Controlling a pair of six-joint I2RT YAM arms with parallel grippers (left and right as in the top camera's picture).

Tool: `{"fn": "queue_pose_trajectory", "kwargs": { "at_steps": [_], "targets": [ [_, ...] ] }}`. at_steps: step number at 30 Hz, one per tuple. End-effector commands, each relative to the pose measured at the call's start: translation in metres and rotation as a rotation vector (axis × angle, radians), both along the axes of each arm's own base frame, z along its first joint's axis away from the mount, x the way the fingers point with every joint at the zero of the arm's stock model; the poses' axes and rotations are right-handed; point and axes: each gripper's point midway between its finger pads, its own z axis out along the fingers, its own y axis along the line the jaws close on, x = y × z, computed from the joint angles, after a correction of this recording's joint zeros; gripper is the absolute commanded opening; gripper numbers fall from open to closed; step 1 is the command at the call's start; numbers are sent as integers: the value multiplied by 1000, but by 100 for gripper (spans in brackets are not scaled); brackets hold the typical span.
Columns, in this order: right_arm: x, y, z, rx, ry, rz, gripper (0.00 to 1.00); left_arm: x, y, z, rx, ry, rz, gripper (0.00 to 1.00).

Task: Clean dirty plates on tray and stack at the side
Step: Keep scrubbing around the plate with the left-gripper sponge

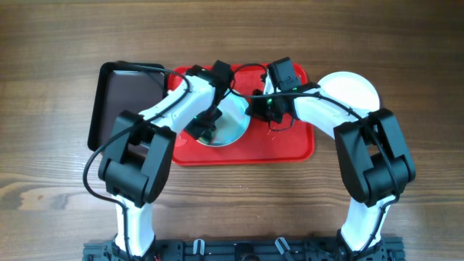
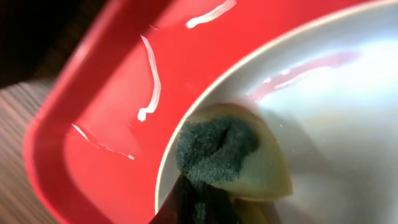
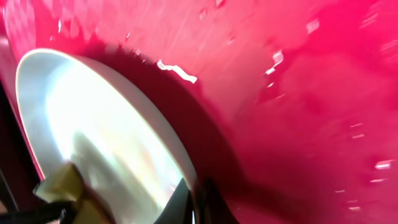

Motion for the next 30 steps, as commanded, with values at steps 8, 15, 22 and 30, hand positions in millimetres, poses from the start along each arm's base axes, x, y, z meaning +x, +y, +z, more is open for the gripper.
{"fn": "queue_pose_trajectory", "kwargs": {
  "at_steps": [8,15,22,30],
  "targets": [
    [-5,-24,-31,-111,55,-74,4,-5,-94,-23,-365,30,-320,4],
    [-6,-25,-31,-114,55,-68,4,1,-120,-18,-502,0,-420,4],
    [-6,-24,-31,-114,54,-67,4,3,-139,-12,-607,-25,-626,4],
    [-6,-25,-31,-115,55,-64,4,57,-134,-7,-506,-243,-704,4]
  ]
}}
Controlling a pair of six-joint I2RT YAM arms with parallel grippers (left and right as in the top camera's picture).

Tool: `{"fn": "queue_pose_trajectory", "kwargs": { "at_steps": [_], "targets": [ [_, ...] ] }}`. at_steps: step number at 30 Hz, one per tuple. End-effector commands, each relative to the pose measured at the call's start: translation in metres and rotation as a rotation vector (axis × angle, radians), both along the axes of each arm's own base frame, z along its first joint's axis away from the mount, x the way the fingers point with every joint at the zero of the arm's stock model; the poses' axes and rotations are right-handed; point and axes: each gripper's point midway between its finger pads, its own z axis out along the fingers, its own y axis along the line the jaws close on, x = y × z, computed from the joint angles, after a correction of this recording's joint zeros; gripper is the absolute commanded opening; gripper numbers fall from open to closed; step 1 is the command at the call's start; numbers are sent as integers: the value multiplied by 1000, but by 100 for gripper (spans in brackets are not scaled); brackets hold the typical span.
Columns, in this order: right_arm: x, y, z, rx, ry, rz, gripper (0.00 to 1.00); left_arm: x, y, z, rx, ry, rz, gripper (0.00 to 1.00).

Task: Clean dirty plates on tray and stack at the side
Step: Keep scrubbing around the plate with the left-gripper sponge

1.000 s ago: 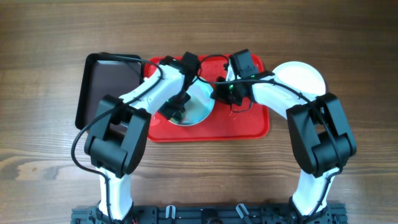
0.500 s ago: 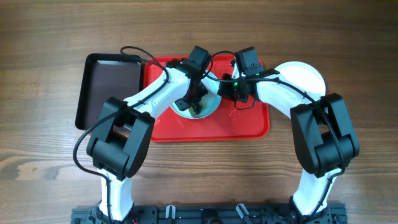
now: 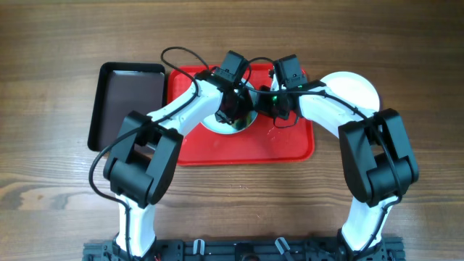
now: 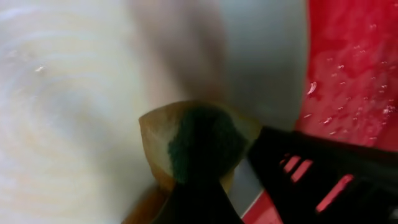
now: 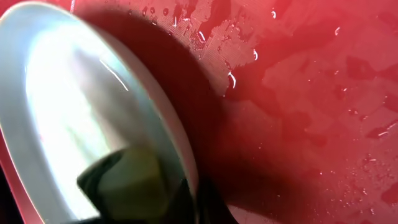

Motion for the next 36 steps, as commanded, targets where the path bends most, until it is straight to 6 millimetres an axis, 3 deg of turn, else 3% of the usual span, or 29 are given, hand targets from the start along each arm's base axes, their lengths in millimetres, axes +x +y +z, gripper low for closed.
{"fn": "queue_pose_trajectory", "kwargs": {
  "at_steps": [1,8,14,19,23,30,32,36],
  "targets": [
    [-19,-5,-30,-40,94,-21,4,15,3,-13,58,-91,-34,4],
    [-19,-5,-30,-40,94,-21,4,64,51,-3,322,-330,115,4],
    [-19,-5,-30,-42,90,-14,4,80,102,13,544,-447,360,4],
    [-18,-5,-30,-42,87,-10,4,71,126,13,611,-425,483,4],
    [-18,-4,-30,-41,86,-11,4,42,141,3,648,-308,578,4],
    [-18,-4,-30,-41,85,-11,4,-10,128,-18,603,-25,462,4],
    [-18,-4,-30,-41,85,-11,4,-20,111,-23,524,51,356,4],
    [-17,-4,-29,-40,82,-11,4,-47,55,-24,240,224,149,4]
  ]
}}
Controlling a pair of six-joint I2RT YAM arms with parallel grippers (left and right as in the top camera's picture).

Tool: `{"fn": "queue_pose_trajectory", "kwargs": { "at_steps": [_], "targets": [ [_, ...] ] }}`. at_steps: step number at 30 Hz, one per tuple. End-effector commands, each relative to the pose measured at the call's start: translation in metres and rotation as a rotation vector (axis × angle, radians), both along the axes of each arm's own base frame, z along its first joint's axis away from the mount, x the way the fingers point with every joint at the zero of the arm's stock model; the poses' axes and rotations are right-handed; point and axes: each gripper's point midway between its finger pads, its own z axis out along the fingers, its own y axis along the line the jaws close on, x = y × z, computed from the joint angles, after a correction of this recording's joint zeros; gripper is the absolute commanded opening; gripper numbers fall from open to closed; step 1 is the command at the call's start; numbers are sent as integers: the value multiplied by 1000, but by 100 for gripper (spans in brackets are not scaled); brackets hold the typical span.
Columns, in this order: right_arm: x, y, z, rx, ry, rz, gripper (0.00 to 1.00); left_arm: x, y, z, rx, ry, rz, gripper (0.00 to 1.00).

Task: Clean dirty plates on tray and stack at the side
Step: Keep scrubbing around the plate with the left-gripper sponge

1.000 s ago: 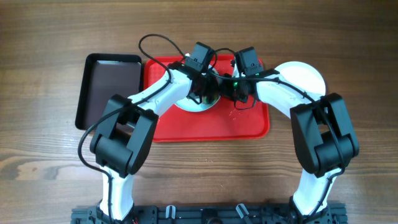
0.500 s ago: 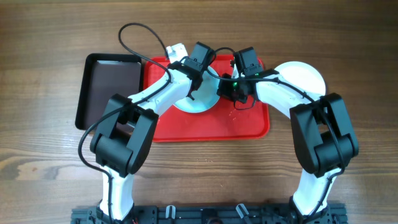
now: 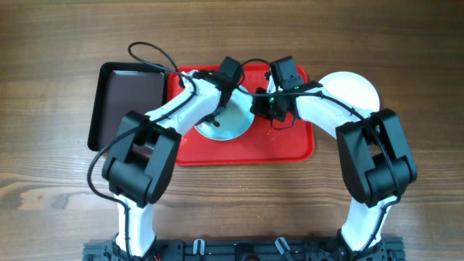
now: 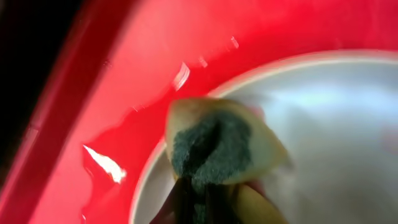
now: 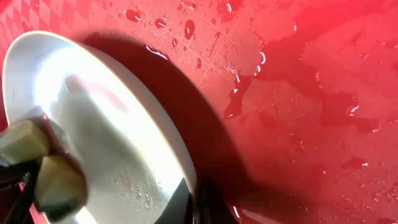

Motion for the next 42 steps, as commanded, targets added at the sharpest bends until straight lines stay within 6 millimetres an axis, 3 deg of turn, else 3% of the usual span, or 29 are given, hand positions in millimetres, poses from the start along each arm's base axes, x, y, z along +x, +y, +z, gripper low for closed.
{"fn": "queue_pose_trajectory", "kwargs": {
  "at_steps": [1,4,8,14,21,28,36,42],
  "targets": [
    [-12,-13,-30,-59,73,-36,4,-54,-83,-18,-448,304,-227,4],
    [-12,-13,-30,-60,73,-36,4,-65,-112,-11,-581,339,-298,4],
    [-12,-13,-30,-60,73,-35,4,-68,-133,-7,-639,329,-345,4],
    [-12,-14,-30,-61,75,-34,4,-47,-146,-4,-654,224,-385,4],
    [-12,-14,-30,-61,75,-34,4,14,-94,-10,-341,-66,-137,4],
    [-13,-14,-30,-61,75,-33,4,53,-73,6,-200,-272,-89,4],
    [-13,-13,-30,-61,75,-32,4,74,-38,24,-17,-414,-21,4],
    [-13,-13,-30,-59,75,-31,4,74,-6,27,61,-433,91,4]
  ]
}}
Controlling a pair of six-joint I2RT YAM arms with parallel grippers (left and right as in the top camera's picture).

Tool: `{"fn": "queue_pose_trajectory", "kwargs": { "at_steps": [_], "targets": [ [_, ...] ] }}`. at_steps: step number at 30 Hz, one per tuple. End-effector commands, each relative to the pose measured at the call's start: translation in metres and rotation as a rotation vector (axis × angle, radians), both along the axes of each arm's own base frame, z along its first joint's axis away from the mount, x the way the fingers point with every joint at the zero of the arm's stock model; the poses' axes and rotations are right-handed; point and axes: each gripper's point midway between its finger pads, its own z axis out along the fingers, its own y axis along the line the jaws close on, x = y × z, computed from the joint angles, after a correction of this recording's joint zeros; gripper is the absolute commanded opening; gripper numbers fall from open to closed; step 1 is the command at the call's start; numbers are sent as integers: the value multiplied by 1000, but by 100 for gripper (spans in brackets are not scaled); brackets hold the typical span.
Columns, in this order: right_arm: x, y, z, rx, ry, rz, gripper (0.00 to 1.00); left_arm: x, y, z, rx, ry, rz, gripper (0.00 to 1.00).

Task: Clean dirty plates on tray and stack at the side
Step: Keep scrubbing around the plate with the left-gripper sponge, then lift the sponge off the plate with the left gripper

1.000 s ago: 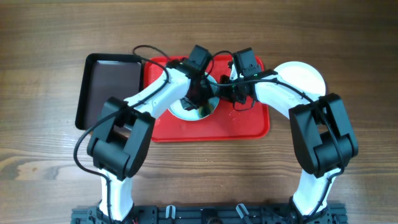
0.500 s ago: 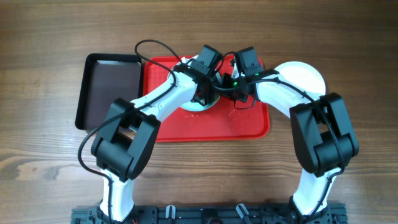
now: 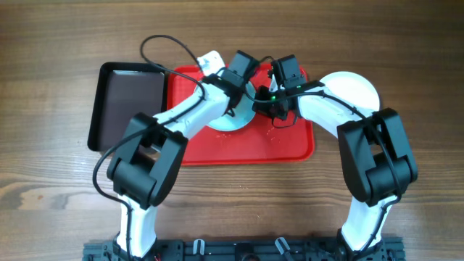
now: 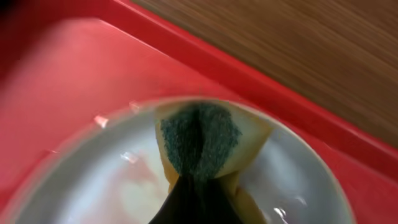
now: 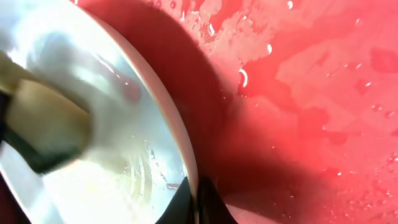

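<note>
A wet white plate sits tilted on the red tray. My right gripper is shut on the plate's rim, holding it up at its right edge. My left gripper is shut on a yellow sponge with a green scouring face, pressed on the plate's far part near the tray's back rim. The sponge shows blurred on the plate's face in the right wrist view. In the overhead view the left gripper covers the sponge.
A clean white plate lies on the table right of the tray, partly under my right arm. A dark rectangular tray sits left of the red tray. Water drops dot the red tray's floor.
My left gripper has shifted with the sponge from the plate's left rim to its far part near the tray's back edge. The right gripper still holds the plate's rim.
The right gripper kept hold of the plate's right rim throughout. The left gripper's sponge was at the plate's near-left edge, then in the plate's middle by the right gripper, then at the left rim, and now at the far side.
</note>
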Motion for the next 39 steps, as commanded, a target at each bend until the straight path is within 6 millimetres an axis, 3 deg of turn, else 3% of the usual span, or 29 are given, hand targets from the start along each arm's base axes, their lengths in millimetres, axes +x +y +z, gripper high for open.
{"fn": "queue_pose_trajectory", "kwargs": {
  "at_steps": [1,4,8,12,16,18,23,27,35,39],
  "targets": [
    [-18,-8,-30,-53,79,-1,4,0,46,0,109,-45,187,4],
    [-18,-8,-30,-53,79,-1,4,-7,62,-6,94,-5,262,4],
    [-18,-7,-30,-53,77,-1,4,-21,58,-21,12,114,241,4],
    [-18,-7,-29,-52,77,-1,4,-44,35,-36,-100,275,163,4],
    [-18,-7,-29,-52,77,-1,4,-67,-1,-44,-234,438,-44,4],
    [-17,-7,-29,-52,76,-1,4,-82,-22,-43,-326,516,-169,4],
    [-18,-7,-30,-52,79,0,4,-100,-48,-33,-470,597,-363,4],
    [-18,-7,-29,-50,80,1,4,-88,-45,-11,-590,566,-410,4],
    [-20,-5,-29,-41,76,25,4,-15,23,48,-755,315,-318,4],
    [-20,-4,-28,-34,78,28,4,6,40,79,-854,182,-400,4]
  ]
}}
